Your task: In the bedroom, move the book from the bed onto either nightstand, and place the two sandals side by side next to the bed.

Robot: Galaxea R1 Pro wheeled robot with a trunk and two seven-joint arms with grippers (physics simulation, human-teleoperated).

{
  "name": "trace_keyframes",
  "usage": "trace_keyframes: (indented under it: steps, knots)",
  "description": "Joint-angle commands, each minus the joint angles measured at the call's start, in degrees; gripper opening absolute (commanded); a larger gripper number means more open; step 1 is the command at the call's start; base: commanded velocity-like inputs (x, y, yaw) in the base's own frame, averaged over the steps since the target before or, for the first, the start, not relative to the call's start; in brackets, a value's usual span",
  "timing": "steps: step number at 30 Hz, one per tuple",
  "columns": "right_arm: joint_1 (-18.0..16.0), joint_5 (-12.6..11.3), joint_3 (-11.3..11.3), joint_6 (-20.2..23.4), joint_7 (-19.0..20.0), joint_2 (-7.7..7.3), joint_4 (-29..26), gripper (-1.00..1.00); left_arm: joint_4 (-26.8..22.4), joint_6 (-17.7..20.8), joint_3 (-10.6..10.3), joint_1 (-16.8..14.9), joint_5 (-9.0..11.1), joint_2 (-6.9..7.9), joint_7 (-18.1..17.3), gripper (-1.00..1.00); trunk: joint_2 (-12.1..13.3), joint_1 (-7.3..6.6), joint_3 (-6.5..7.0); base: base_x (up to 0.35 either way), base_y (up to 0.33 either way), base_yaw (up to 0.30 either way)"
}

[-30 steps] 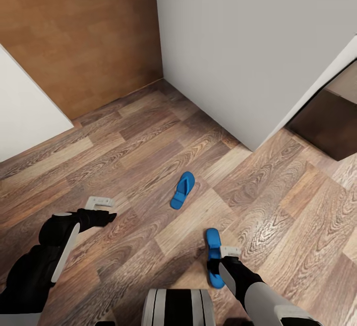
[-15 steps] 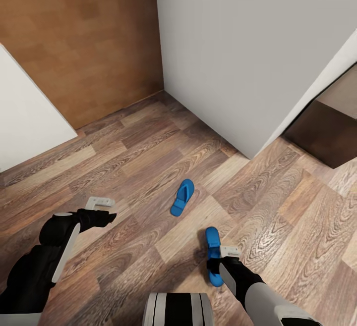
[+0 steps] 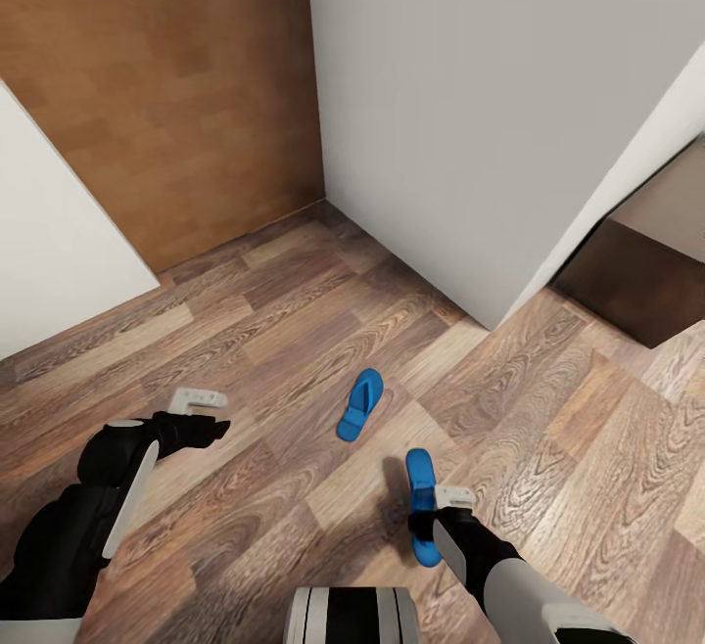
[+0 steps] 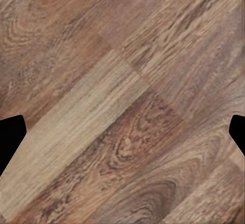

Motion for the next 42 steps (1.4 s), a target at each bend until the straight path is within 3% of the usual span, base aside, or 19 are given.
trace_keyframes:
  steps: [1, 25, 42]
  knots:
    - [0.02, -0.16, -0.43, 0.28, -0.26, 0.06, -0.12, -1.0, -0.03, 0.24, -0.05, -0.03, -0.05, 0.04, -0.11, 1.0, 0.0, -0.03, 0.19, 0.0, 0.0, 0.0]
    - [0.05, -0.16, -0.37, 0.28, -0.26, 0.06, -0.12, -1.0, 0.17, 0.15, -0.01, -0.1, -0.13, -0.27, 0.26, 1.0, 0.32, -0.65, 5.51, 0.0, 0.0, 0.0]
    - [0.14, -0.16, 0.08, -3.35, -0.25, 0.06, -0.04, -1.0, 1.09, -1.89, 0.21, -0.17, -0.54, -0.5, 0.44, 1.0, 0.55, -1.09, 9.27, 0.0, 0.0, 0.0]
